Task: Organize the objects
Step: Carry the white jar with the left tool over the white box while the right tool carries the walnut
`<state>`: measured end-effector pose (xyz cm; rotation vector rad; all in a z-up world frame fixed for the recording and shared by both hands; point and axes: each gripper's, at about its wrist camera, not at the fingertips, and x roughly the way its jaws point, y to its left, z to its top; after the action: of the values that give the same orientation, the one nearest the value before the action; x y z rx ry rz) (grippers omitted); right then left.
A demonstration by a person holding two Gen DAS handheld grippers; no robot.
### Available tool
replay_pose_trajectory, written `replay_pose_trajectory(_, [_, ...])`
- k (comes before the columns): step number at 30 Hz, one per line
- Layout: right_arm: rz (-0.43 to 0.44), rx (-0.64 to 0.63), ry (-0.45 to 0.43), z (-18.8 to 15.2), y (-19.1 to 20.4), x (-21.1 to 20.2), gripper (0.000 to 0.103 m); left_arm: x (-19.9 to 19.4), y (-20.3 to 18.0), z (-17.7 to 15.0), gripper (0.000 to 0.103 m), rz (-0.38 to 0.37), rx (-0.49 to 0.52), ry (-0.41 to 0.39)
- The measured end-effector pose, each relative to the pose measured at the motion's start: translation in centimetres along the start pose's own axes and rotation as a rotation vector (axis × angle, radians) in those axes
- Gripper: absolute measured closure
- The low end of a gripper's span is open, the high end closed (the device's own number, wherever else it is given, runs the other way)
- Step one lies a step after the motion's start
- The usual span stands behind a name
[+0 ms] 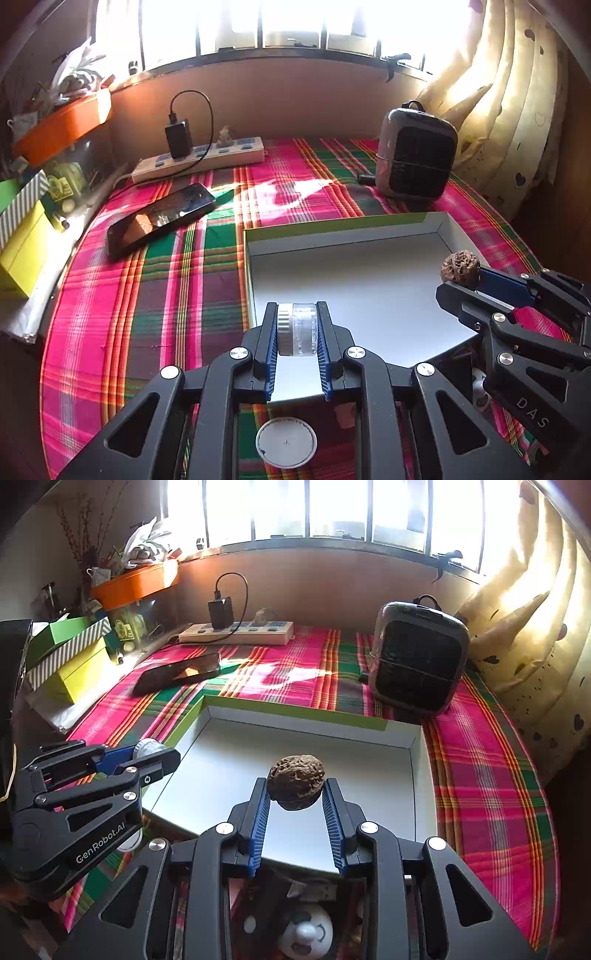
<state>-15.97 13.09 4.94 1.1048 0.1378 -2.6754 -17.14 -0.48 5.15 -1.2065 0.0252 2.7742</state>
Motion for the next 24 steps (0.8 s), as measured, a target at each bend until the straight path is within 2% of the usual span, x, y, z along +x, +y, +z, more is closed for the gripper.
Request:
replay_pose_trajectory(9, [0.008, 0.024, 0.058, 1.9, -1.5, 3.5, 0.072, 2.7, -0.1, 1.9, 0.086, 0.017, 0.016, 0.016])
replay_pose_trajectory(24, [-0.006, 0.005, 0.147, 2.7, -1.9, 7.9, 0.072, 7.4, -0.2, 3.0, 0.086, 0.018, 0.033, 0.098])
